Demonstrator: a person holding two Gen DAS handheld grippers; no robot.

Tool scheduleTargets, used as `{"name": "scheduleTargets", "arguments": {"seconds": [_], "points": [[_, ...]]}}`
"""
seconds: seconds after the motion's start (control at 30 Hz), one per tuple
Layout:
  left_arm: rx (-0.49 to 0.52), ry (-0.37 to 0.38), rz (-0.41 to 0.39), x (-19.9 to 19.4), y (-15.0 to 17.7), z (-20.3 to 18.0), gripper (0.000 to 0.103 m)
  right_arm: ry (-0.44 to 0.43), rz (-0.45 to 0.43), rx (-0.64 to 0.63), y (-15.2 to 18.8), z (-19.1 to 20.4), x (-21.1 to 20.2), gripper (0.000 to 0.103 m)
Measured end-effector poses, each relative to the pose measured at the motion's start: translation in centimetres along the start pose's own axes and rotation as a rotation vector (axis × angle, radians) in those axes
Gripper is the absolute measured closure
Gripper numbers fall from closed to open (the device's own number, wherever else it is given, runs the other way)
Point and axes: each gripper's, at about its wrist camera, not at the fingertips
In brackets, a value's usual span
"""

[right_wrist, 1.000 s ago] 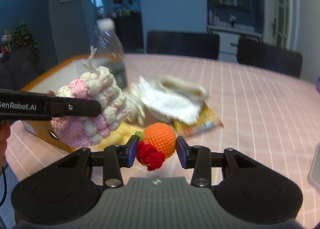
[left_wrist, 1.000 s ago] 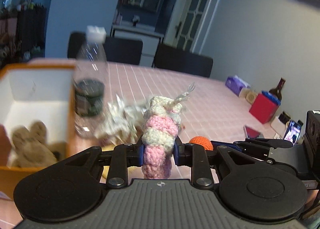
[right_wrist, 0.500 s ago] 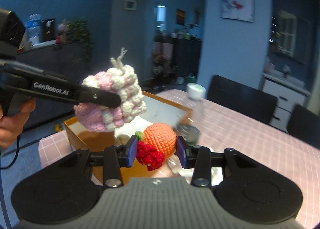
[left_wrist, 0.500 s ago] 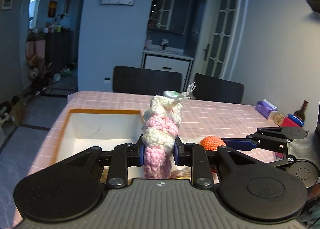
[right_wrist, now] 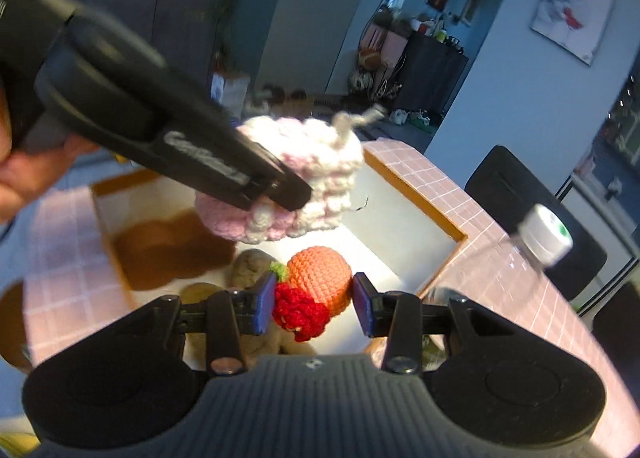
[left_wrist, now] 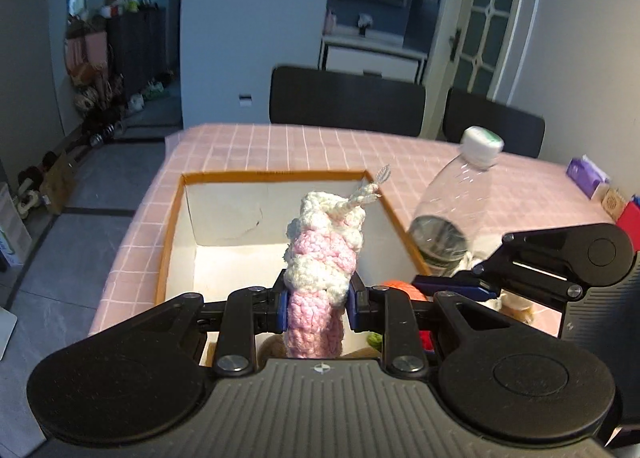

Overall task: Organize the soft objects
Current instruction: 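Carry the pink crocheted item over the orange box and release it inside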

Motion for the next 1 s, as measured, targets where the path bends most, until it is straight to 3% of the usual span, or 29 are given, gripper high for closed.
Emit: {"name": "scheduleTargets", "arguments": {"seconds": [0.4, 0.77, 1.0], "points": [[-0.001, 0.004, 0.129, 5.2, 0.2, 1.4, 0.073, 0.035, 0.145, -0.077, -0.9, -1.5, 5.5, 0.062], [0.001, -0.051, 0.165, 5.8, 0.5, 1.5, 0.068, 0.045, 0.162, -0.102, -1.1, -1.5, 6.4, 0.062], [0.004, -0.068, 0.13, 5.0, 0.1, 1.2, 0.045, 0.039, 0.137, -0.101, -0.7, -0.8, 6.2, 0.056]]}}
Point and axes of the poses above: each gripper's, at about its wrist camera, not at the fingertips, and x roughly the way its jaws point, z to its left, y to its underside, and after that the axes turned 14 degrees about -y, right-handed
